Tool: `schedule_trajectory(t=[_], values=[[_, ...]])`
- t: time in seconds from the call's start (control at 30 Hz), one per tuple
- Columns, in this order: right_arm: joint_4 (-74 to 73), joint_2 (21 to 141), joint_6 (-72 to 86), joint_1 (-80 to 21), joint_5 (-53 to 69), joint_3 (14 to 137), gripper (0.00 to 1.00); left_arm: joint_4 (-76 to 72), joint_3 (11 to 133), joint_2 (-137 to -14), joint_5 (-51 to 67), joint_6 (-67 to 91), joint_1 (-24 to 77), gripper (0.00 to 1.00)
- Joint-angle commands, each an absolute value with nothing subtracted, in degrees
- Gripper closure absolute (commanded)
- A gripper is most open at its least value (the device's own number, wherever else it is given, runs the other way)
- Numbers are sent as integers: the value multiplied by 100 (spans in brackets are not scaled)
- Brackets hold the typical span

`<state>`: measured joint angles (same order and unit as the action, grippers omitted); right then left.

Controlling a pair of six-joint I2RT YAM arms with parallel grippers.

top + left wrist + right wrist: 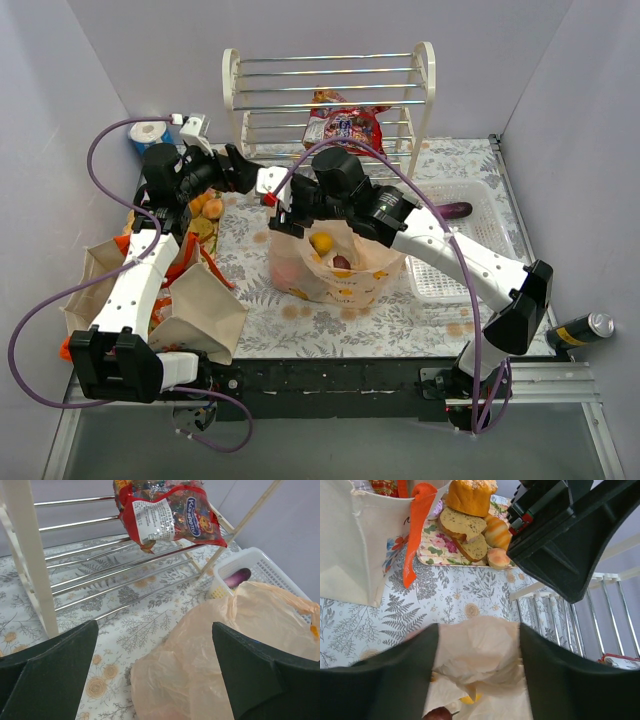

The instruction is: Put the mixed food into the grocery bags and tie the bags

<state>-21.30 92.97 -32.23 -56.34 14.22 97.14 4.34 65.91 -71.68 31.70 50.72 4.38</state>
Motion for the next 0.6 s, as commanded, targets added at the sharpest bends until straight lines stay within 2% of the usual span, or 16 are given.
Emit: schedule_trajectory(t=[0.0,0.03,0.07,0.13,0.17,0.37,0.47,0.57], values=[[-2179,9229,-3173,-5643,1301,10010,45,326,6610,-7031,3805,4931,431,2],[-2223,9237,-3138,-5643,1301,10063,67,273,6583,-7005,3962,4992,431,2],[-2276,9220,-3051,-5625,1309,10133,79,229,6574,-6987,4060,5018,431,2],[-2416,9176,-2945,-5590,1379,10283,95,123,6539,-6874,4244,5001,439,2],[-2452,9115,-2875,-5529,1415,10327,99,97,6522,-6821,4350,5036,431,2],[-2943,8816,-2321,-5291,1652,10591,99,-544,6258,-6285,5289,5097,431,2],[-3111,8571,-2075,-5168,1635,10477,99,-1491,5865,-6101,6256,5596,448,2],[-3103,8227,-1776,-5002,1626,10143,99,-3151,5390,-5951,6766,6721,483,2]])
